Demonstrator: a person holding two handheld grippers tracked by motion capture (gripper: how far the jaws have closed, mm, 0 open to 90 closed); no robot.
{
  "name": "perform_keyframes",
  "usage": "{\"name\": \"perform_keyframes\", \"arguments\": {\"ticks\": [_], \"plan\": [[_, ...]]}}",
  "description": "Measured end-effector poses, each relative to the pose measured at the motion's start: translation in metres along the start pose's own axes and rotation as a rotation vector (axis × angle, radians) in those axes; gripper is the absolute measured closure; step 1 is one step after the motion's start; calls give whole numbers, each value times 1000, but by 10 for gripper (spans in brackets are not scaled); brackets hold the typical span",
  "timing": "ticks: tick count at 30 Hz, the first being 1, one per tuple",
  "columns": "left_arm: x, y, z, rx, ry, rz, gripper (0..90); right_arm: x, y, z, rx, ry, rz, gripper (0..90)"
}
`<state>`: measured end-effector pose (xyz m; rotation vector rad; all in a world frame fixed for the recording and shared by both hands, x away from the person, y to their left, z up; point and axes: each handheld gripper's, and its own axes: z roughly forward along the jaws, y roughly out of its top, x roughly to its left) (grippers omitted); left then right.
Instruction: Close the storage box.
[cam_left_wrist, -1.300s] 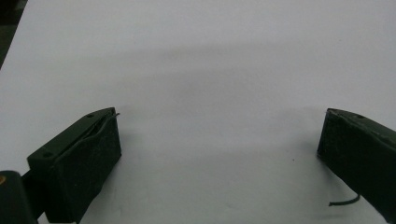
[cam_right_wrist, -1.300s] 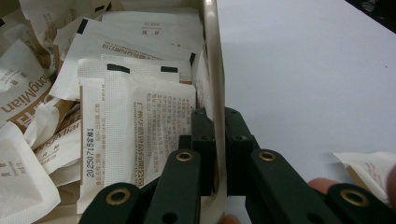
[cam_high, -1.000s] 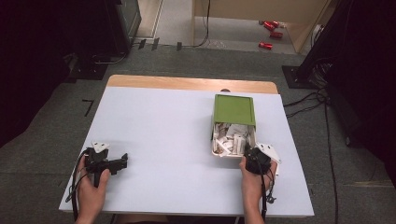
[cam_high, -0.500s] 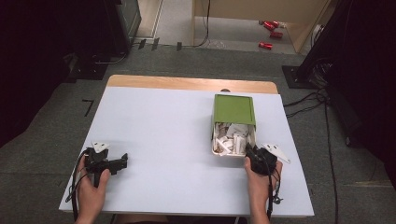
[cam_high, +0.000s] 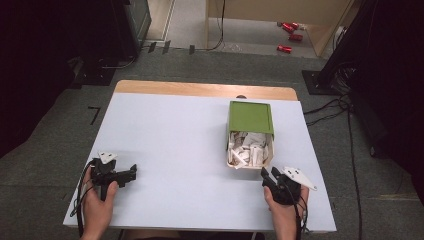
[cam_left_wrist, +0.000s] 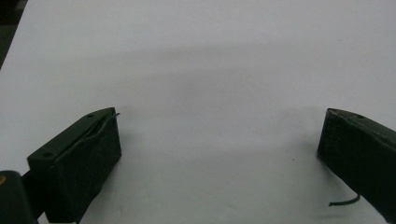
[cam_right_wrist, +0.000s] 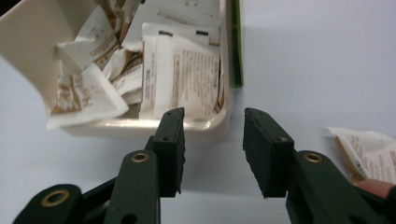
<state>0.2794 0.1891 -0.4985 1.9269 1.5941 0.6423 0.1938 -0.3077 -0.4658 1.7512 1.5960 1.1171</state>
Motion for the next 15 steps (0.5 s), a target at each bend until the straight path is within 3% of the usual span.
{"name": "perform_keyframes", "arguments": {"ticks": [4, 9, 15], "plan": [[0, 0, 0, 0, 0, 0, 0, 3, -8, -3, 13, -18, -14, 562], [0, 0, 0, 0, 0, 0, 0, 8, -19, 5, 58, -34, -36, 548], [0, 0, 0, 0, 0, 0, 0, 13, -17, 13, 62, -44, -37, 549]]}}
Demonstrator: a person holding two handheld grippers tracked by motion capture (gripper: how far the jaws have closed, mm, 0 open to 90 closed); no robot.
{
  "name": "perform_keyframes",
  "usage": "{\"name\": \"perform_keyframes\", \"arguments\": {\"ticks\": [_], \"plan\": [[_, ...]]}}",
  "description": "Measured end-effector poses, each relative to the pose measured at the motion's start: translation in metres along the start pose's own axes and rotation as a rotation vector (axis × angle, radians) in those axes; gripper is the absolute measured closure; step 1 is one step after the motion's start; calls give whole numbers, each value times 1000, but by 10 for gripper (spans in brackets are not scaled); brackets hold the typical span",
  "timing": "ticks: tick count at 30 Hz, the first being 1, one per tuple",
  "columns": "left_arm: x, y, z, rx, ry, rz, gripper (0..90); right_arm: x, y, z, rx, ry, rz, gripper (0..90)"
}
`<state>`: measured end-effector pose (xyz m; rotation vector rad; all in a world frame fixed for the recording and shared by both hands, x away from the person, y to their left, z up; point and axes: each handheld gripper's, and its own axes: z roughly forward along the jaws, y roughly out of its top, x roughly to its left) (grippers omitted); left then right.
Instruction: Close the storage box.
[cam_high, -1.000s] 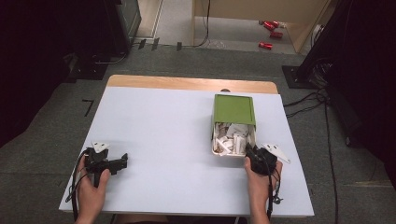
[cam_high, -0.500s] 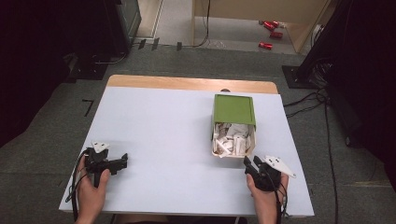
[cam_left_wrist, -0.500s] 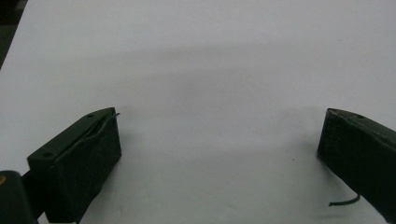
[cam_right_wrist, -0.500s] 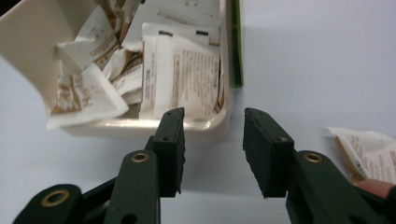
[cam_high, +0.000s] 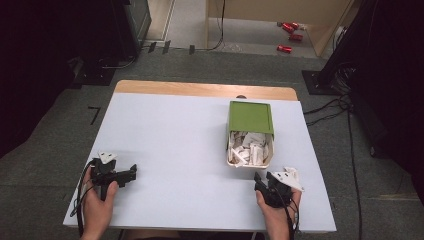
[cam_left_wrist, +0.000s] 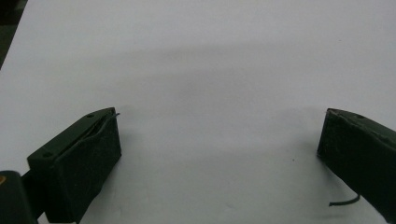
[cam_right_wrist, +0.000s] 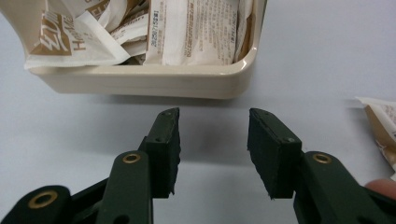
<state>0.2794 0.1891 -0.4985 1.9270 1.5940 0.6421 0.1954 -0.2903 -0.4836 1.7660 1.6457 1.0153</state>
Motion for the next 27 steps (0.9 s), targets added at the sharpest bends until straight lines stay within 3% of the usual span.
{"name": "perform_keyframes", "arguments": {"ticks": [9, 13, 27], "plan": [[0, 0, 0, 0, 0, 0, 0, 2, 6, 3, -15, -18, 13, 567], [0, 0, 0, 0, 0, 0, 0, 2, 9, 4, -9, -14, -2, 568], [0, 0, 0, 0, 0, 0, 0, 2, 21, 15, 6, -27, 15, 569]]}}
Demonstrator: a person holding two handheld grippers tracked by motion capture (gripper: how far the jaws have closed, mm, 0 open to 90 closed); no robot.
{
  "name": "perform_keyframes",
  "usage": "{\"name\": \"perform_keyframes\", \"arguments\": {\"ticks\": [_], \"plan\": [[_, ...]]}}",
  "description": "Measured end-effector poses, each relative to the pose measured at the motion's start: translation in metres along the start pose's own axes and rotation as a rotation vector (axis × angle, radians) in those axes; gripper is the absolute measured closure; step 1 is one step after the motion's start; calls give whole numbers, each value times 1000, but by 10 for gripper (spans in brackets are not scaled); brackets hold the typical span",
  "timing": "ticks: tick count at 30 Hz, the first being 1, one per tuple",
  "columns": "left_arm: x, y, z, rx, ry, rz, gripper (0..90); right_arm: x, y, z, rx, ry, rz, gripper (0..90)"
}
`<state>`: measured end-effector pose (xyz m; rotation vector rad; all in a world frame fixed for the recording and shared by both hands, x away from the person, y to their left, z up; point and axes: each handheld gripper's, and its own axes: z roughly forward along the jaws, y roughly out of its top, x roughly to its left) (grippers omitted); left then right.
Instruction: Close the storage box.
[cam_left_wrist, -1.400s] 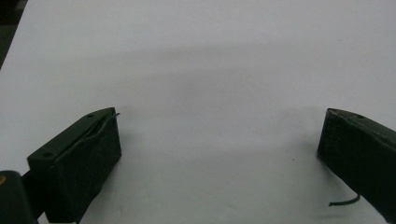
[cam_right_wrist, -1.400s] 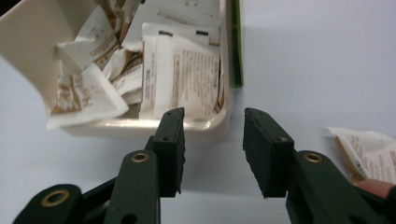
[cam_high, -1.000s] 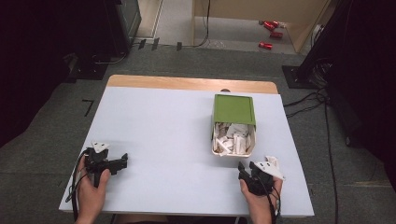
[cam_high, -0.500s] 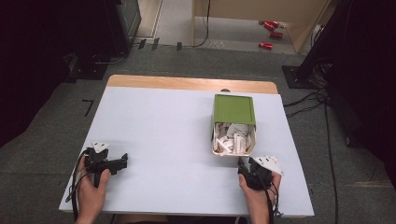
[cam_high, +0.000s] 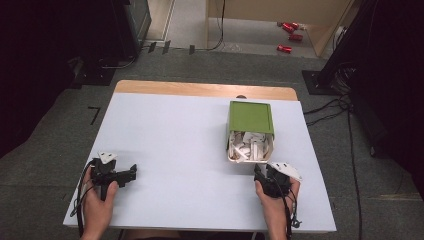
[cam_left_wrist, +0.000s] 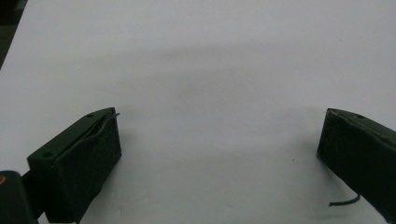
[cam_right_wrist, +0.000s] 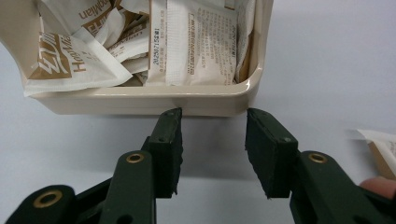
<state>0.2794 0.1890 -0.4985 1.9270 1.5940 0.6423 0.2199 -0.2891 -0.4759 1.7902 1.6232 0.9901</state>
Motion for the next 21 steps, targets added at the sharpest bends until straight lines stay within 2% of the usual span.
{"name": "perform_keyframes", "arguments": {"ticks": [21], "plan": [[0, 0, 0, 0, 0, 0, 0, 1, 19, 22, 11, -21, 27, 569]]}}
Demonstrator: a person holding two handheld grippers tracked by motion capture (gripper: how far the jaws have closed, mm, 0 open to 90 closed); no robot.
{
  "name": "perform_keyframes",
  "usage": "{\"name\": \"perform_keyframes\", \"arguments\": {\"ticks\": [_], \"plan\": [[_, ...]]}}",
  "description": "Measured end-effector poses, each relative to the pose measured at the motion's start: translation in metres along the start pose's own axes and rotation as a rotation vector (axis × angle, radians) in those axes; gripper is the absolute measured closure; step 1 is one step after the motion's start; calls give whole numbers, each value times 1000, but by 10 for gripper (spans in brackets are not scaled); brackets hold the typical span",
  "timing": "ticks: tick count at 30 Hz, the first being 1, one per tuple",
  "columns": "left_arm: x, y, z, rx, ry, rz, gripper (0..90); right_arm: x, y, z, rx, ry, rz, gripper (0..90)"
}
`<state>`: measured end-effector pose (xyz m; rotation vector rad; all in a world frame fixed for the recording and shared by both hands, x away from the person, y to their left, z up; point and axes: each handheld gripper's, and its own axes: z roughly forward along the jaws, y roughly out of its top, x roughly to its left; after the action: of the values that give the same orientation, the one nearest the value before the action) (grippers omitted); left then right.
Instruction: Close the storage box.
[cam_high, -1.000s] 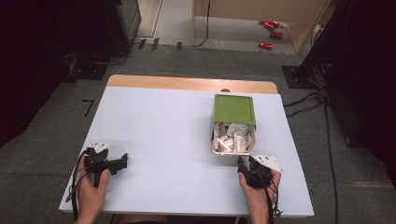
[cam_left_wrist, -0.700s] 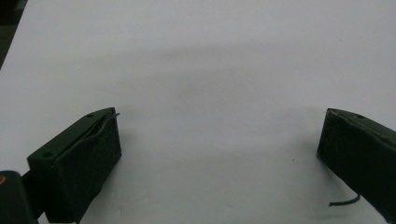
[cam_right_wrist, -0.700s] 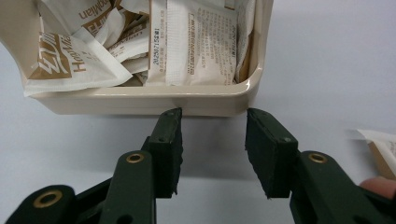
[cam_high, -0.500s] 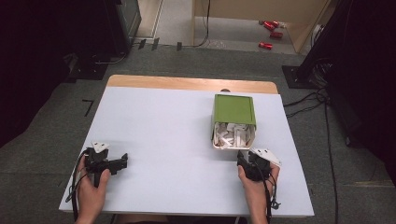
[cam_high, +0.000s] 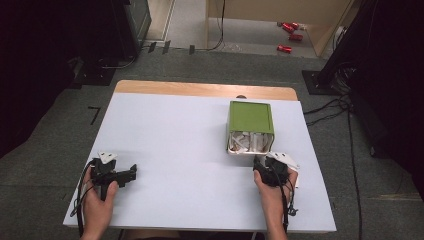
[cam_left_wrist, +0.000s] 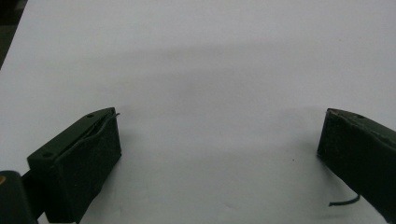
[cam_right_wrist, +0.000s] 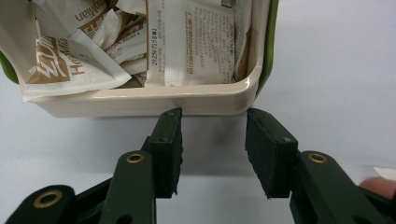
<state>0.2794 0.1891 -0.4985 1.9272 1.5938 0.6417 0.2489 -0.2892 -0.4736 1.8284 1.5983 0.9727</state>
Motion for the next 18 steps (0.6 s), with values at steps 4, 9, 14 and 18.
{"name": "perform_keyframes", "arguments": {"ticks": [4, 9, 14, 18], "plan": [[0, 0, 0, 0, 0, 0, 0, 1, 2, 2, 4, 2, -4, 567], [0, 0, 0, 0, 0, 0, 0, 0, 2, 2, 6, 3, -4, 560], [0, 0, 0, 0, 0, 0, 0, -1, 3, -1, -7, 10, -7, 532], [0, 0, 0, 0, -1, 0, 0, -3, 6, -6, -9, 17, -13, 455]]}}
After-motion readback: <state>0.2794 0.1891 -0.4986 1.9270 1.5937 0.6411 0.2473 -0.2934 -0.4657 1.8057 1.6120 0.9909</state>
